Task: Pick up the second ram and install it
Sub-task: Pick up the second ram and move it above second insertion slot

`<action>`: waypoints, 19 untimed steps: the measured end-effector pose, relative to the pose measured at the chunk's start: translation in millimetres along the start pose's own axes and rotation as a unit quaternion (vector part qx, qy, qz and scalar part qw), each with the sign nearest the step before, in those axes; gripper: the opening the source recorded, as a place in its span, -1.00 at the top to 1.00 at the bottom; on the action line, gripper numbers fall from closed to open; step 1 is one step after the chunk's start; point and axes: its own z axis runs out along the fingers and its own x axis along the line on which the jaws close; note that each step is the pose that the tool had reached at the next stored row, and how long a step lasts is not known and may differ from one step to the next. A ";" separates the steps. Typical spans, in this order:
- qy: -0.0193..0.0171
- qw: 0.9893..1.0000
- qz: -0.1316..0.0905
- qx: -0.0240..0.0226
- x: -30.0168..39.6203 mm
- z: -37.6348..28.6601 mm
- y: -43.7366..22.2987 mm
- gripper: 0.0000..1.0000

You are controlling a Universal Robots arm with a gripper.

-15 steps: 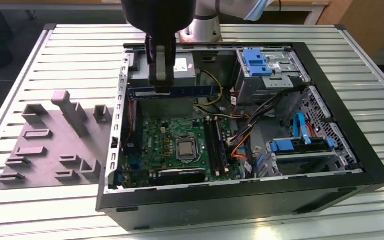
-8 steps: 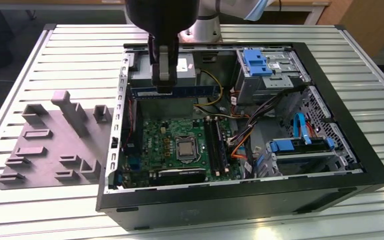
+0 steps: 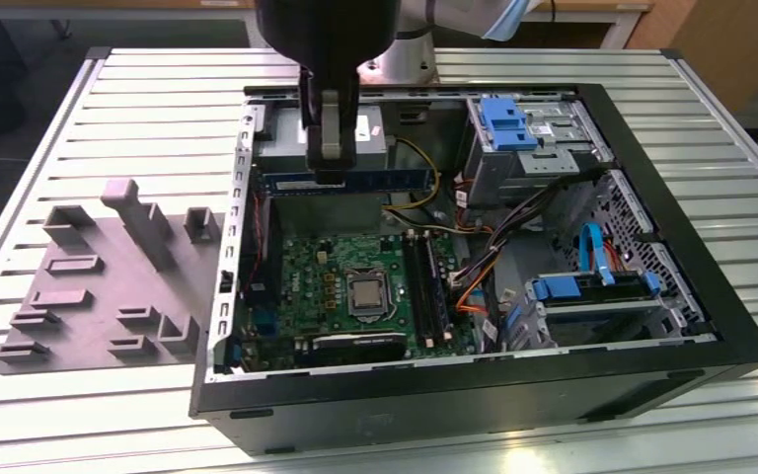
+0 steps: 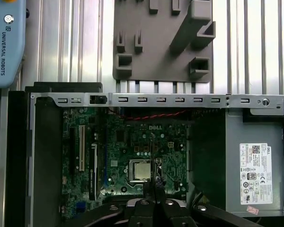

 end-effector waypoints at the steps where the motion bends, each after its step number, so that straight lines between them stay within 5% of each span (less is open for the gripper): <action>1: 0.000 1.000 0.000 0.000 0.0 0.0 -0.5 0.77; 19: 0.000 1.000 0.000 0.000 -0.1 -0.4 -8.6 0.77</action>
